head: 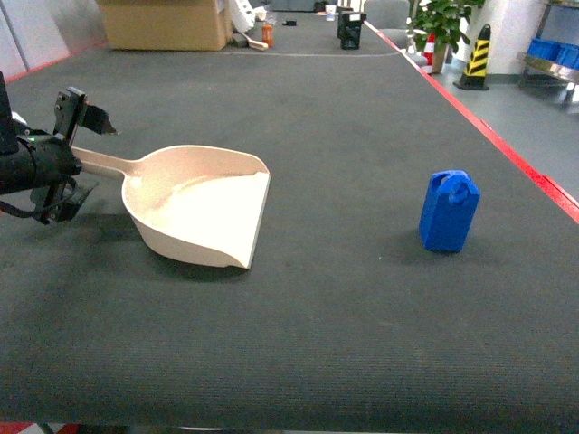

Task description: Place part in tray to right shelf

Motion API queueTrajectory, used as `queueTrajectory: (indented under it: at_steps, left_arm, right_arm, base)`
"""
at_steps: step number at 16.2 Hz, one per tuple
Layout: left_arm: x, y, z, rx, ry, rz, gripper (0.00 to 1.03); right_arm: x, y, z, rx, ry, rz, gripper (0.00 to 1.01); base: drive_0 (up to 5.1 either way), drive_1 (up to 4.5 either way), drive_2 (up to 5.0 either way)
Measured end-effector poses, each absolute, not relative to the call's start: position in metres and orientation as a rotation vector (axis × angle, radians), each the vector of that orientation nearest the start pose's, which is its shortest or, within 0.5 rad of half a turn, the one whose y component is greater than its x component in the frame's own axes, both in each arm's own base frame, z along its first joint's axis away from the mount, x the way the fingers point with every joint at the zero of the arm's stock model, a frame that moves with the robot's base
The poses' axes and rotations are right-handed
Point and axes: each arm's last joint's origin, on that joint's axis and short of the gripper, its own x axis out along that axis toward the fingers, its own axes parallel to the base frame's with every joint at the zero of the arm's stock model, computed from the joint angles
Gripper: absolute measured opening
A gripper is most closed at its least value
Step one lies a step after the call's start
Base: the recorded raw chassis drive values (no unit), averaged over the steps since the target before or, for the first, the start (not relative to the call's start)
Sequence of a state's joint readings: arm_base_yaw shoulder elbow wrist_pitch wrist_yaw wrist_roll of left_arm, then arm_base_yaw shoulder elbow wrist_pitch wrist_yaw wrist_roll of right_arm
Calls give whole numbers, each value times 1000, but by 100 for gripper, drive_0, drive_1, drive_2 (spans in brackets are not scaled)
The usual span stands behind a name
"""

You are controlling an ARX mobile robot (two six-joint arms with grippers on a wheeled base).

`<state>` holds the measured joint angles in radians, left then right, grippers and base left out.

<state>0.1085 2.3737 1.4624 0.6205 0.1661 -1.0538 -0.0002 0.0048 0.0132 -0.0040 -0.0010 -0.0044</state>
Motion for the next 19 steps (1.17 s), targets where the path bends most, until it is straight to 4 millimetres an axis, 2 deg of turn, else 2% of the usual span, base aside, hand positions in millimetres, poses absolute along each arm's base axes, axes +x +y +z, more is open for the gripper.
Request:
queueTrajectory:
  at_steps: [4, 6, 10, 13, 14, 16, 19]
  left_arm:
    - [504, 46, 100, -1098, 290, 72, 39]
    - [503, 45, 100, -1153, 264, 32, 19]
    - [483, 35, 120, -1190, 179, -85, 16]
    - [461, -1, 179, -1203, 51, -320, 16]
    - [454, -21, 197, -1211, 26, -413, 16]
    - [444, -48, 205, -1232, 28, -518, 16]
    - [427, -63, 199, -1309, 41, -554, 16]
  right_arm:
    - [97, 0, 167, -4, -4, 1, 98]
    - [97, 0, 167, -4, -4, 1, 98]
    - [97, 0, 167, -4, -4, 0, 98]
    - [97, 0, 167, -4, -4, 1, 98]
    - [97, 0, 167, -4, -4, 1, 98]
    - [97, 0, 167, -4, -4, 1, 98]
    - [97, 0, 167, -4, -4, 1, 98]
  base:
    - [0, 0, 0]
    - [0, 0, 0]
    - [0, 0, 0]
    - [0, 0, 0]
    - [0, 0, 0]
    - [0, 0, 0]
    - [0, 0, 0]
